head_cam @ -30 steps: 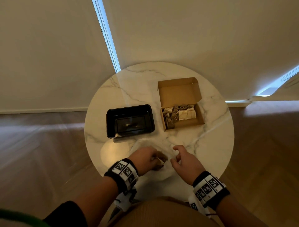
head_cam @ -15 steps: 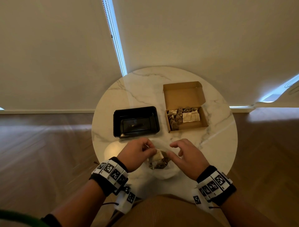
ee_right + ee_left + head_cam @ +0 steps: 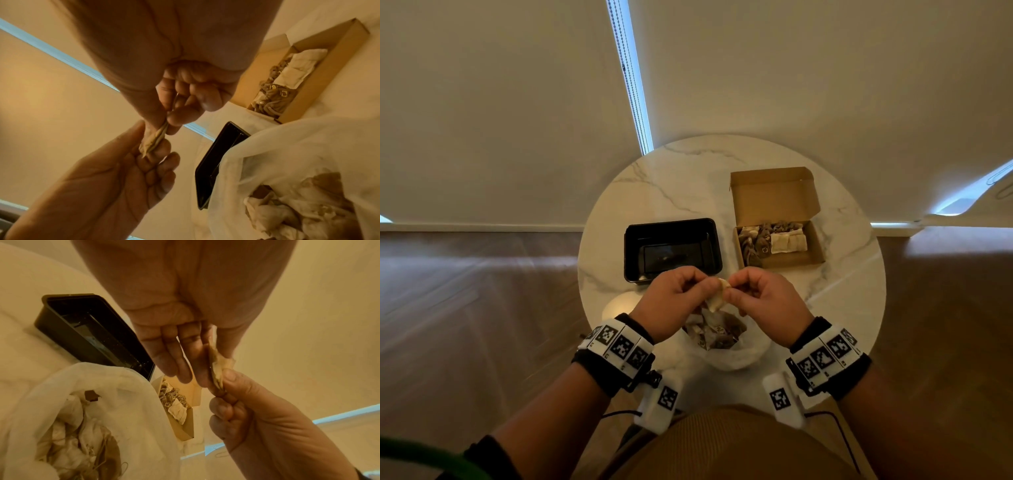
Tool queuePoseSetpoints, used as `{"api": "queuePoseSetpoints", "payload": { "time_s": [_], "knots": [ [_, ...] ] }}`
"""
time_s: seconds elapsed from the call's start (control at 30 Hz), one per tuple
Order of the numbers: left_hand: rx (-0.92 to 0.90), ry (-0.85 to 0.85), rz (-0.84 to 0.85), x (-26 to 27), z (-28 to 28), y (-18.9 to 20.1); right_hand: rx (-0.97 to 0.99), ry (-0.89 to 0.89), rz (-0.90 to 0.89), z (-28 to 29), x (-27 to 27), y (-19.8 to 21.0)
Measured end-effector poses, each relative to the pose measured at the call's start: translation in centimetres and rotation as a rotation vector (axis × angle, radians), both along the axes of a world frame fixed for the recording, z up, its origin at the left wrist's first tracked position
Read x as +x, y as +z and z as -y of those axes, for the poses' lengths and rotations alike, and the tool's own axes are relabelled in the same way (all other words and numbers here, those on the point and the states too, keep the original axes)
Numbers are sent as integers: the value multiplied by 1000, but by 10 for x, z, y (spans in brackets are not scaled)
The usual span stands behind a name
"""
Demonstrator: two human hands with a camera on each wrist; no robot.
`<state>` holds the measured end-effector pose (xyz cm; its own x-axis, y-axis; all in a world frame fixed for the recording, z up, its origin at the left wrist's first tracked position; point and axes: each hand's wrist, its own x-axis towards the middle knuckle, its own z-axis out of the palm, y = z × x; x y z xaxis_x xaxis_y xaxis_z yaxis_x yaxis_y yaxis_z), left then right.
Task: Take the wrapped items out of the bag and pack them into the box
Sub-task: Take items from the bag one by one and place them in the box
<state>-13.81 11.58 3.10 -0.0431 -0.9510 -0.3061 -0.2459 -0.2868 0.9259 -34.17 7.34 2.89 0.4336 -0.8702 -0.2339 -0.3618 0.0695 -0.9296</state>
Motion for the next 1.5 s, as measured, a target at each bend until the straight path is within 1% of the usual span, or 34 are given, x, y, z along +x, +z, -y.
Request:
{"api": "queuePoseSetpoints", "payload": {
  "time_s": [0.1,0.2,0.27,0.3,0.33,0.43,0.5,0.57,0.63,0.7,0.9,0.97,1.1,1.2,1.27,1.33,1.43,1.5],
  "knots": [
    [32,15,-43,3,-3,-2,4,-41,18,2,5,-4],
    [38,24,14,7,-7,-9,24,-53,-7,3,7,-9],
    [25,30,85,11,-12,-12,47,-31,-77,3,8,-17],
    [18,24,122,13,-15,-13,49,7,-157,2,8,-23],
    [19,18,153,17,-18,-15,21,75,-281,2,9,-29],
    [63,-13,191,27,-30,-25,-145,378,-791,1,22,-46],
    [97,-30,230,30,-38,-33,-175,563,-1031,0,38,-52],
    [113,-57,290,30,-44,-38,-166,679,-1171,1,52,-55],
    [120,-94,344,28,-48,-41,-172,711,-1249,2,61,-60],
    [122,-112,373,27,-50,-42,-192,703,-1284,3,67,-67],
    [86,-99,402,31,-48,-39,-224,668,-1340,2,67,-86],
    [81,-87,387,33,-47,-38,-230,641,-1340,2,64,-92],
    [78,-68,346,38,-45,-35,-210,602,-1298,4,60,-94],
    [72,-69,335,41,-41,-36,-143,543,-1216,8,54,-89],
    [65,-75,332,42,-40,-36,-91,455,-1134,11,48,-80],
    [67,-74,333,44,-38,-37,-29,349,-1001,12,38,-70],
    [68,-79,349,44,-34,-37,8,210,-674,7,19,-49],
    [70,-80,309,42,-30,-34,23,117,-455,3,8,-31]
  ]
}}
